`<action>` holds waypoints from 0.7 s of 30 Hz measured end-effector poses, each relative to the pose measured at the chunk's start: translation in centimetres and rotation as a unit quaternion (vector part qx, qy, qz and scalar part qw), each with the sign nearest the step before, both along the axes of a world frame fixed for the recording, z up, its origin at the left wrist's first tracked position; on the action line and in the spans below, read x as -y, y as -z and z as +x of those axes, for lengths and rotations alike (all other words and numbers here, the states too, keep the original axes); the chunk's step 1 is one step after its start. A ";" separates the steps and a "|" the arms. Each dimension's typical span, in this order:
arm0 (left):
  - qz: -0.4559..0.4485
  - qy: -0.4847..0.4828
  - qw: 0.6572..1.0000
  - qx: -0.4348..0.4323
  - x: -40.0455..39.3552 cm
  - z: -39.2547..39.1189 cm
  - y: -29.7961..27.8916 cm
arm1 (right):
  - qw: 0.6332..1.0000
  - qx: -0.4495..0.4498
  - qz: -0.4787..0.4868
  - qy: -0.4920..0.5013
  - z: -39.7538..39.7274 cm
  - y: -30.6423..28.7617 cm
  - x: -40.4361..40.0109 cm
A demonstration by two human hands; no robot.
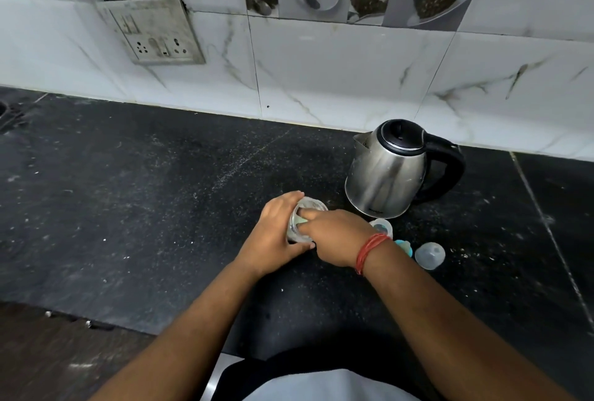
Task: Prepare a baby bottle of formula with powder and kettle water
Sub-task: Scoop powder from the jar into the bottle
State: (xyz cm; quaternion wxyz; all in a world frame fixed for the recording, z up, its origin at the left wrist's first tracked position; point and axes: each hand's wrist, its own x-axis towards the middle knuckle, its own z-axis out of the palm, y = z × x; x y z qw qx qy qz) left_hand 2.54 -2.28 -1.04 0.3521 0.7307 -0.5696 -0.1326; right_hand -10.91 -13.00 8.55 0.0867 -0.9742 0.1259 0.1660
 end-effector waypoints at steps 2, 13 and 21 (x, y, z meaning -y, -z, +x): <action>-0.001 0.021 0.999 0.029 -0.1 -0.3 -0.1 | 0.999 -0.037 -0.004 -0.001 -0.2 -0.3 -0.2; -0.041 0.115 0.974 0.189 0.8 -3.1 -1.0 | 0.982 -0.184 -0.007 0.052 -1.6 0.2 -0.9; -0.043 0.051 0.993 0.095 0.0 -3.5 -0.4 | 0.998 0.017 0.040 0.035 -4.0 0.3 0.1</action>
